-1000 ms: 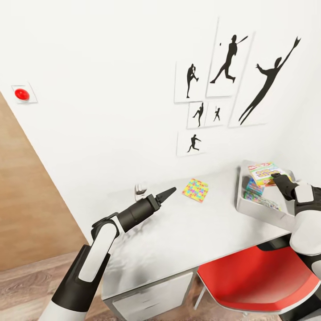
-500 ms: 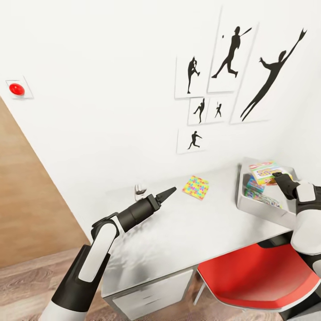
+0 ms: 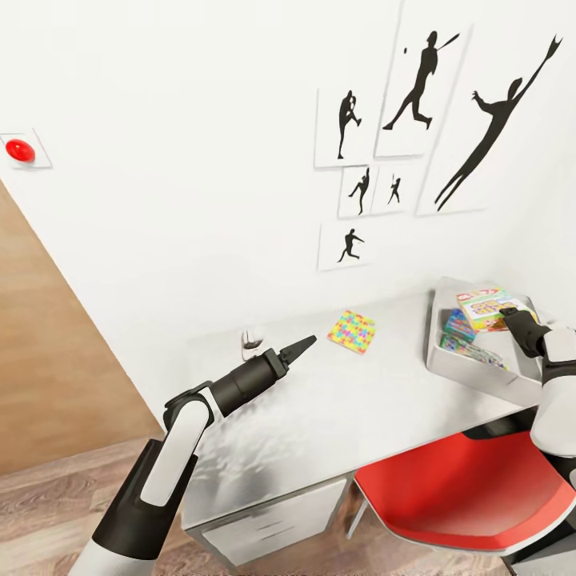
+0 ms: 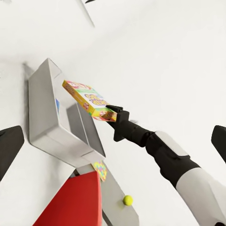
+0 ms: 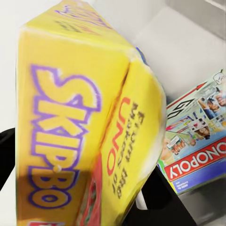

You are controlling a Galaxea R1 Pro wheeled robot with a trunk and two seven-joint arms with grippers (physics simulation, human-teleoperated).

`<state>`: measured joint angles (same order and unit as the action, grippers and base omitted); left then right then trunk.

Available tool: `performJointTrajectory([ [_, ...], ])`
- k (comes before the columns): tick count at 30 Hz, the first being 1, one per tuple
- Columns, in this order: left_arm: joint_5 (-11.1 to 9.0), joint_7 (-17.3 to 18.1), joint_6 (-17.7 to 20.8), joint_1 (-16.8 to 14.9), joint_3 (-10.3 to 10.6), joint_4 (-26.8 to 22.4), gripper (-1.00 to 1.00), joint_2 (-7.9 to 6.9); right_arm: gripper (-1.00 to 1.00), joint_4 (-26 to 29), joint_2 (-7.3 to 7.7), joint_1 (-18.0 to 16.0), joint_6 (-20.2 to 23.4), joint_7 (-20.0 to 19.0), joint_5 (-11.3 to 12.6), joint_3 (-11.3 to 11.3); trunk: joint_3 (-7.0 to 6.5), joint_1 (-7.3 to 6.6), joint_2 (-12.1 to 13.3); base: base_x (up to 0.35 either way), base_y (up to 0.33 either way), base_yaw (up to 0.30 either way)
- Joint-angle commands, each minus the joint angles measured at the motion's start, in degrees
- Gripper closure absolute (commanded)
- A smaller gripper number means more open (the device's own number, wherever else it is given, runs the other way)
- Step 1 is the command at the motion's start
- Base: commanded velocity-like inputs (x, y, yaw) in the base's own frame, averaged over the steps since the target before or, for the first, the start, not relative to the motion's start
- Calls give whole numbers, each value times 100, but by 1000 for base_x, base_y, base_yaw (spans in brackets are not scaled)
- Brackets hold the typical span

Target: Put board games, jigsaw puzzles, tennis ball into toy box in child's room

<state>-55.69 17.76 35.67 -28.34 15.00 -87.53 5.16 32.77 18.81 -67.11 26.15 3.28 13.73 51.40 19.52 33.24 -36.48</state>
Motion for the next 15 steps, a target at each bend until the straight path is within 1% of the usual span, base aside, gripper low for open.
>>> performJointTrajectory([
  [1,-30,0,37,-4,-6,0,-100,3,100,8,-1,-6,26,23,72,10,18,1,-8,0,0,0],
  [10,-30,-5,37,-4,6,-9,-100,15,100,20,34,-39,29,23,89,10,101,1,-8,0,0,0],
  [15,-26,-13,37,-9,15,-20,-100,16,100,21,105,-104,30,23,103,10,147,1,-8,0,0,0],
])
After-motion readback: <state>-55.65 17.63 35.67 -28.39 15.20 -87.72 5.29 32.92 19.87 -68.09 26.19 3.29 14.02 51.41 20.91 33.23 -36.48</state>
